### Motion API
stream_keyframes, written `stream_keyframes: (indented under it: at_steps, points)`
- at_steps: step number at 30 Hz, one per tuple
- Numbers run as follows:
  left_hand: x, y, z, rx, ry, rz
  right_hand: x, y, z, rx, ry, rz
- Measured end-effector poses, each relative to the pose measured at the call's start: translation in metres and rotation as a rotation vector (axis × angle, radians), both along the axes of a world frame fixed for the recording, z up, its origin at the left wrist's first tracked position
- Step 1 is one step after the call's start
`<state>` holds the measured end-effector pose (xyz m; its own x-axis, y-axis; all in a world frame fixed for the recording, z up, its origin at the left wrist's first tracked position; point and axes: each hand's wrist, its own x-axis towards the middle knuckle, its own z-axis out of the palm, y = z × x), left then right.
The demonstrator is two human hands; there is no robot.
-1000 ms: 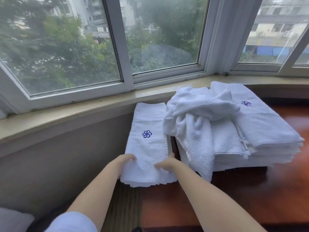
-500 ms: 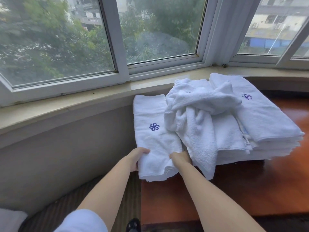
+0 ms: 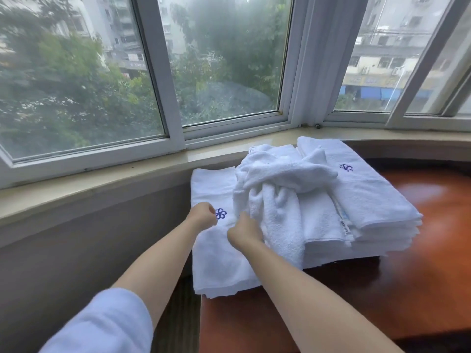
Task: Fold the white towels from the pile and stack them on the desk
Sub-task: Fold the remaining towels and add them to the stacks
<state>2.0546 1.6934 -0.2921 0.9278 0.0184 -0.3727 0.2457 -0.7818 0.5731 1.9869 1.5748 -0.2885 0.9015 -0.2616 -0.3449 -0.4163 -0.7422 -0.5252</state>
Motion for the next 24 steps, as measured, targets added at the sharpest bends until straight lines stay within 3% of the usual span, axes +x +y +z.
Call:
stream_keyframes:
  at_steps: [5, 9, 13, 14, 17, 20, 24]
  points:
    - [0.017, -0.027, 0.016, -0.289, 0.076, -0.01, 0.03, -0.041, 0.045, -0.149, -0.345, -0.078]
    - [0.042, -0.042, 0.016, -0.43, 0.061, -0.044, 0.059, -0.074, 0.059, -0.165, -0.231, -0.17]
    - [0.064, -0.056, 0.002, -0.496, 0.177, -0.053, 0.08, -0.098, 0.057, -0.108, -0.152, -0.242]
    - [0.068, -0.06, -0.001, -0.432, 0.124, -0.074, 0.083, -0.104, 0.056, -0.11, -0.152, -0.246]
    - [0.076, -0.07, 0.009, -0.224, -0.304, -0.007, 0.087, -0.121, 0.062, -0.138, -0.279, -0.312]
    - [0.088, -0.08, 0.058, -0.383, -0.653, 0.199, 0.095, -0.133, 0.087, -0.083, -0.554, -0.42]
    - [0.098, -0.116, 0.131, -0.556, -0.869, 0.241, 0.106, -0.149, 0.136, 0.116, -1.021, -0.523]
